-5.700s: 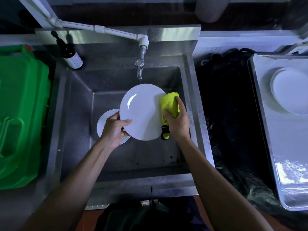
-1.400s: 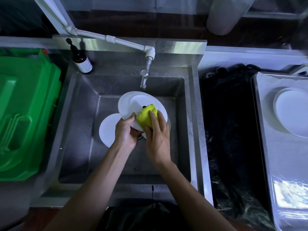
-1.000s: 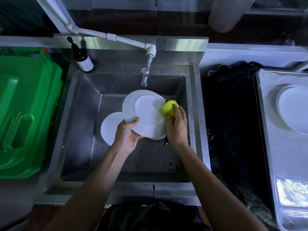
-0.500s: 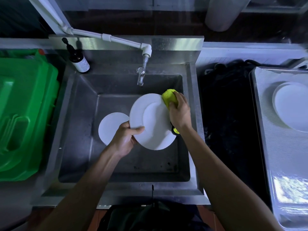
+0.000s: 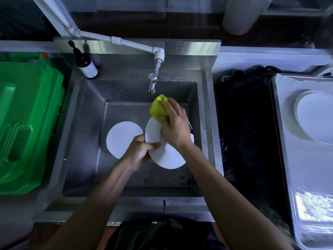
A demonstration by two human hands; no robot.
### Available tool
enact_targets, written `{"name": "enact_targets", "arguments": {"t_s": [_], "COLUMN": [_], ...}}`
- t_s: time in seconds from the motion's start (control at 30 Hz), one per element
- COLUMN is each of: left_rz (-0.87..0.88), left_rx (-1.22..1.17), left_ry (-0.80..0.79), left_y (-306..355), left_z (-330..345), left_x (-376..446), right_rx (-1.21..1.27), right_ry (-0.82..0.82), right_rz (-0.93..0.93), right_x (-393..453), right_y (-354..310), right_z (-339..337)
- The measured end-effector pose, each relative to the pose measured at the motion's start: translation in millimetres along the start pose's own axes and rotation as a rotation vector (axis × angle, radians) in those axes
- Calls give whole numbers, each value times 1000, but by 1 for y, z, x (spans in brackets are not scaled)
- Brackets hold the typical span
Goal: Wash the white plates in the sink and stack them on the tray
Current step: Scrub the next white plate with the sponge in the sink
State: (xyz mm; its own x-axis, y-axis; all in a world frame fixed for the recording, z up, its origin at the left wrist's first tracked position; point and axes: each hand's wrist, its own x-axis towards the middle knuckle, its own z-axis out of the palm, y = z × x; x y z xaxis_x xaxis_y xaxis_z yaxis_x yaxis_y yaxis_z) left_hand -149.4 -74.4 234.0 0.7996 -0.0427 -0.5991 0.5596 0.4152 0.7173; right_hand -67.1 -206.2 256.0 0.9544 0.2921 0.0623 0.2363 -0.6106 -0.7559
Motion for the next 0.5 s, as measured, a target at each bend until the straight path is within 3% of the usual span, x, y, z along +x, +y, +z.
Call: {"name": "enact_targets", "arguments": {"t_s": [0.3, 0.5], "left_rz": [56, 59], "left_rx": [-31, -23], "left_ry": [35, 56], "left_y": [0, 2], "left_z": [-8, -14], "left_x": [-2, -4], "right_rx": [42, 6], "right_ry": [-144, -95], "right_rz": [-146, -185], "right_x": [-27, -15], "right_y": [-9, -6], "right_z": [19, 17]}}
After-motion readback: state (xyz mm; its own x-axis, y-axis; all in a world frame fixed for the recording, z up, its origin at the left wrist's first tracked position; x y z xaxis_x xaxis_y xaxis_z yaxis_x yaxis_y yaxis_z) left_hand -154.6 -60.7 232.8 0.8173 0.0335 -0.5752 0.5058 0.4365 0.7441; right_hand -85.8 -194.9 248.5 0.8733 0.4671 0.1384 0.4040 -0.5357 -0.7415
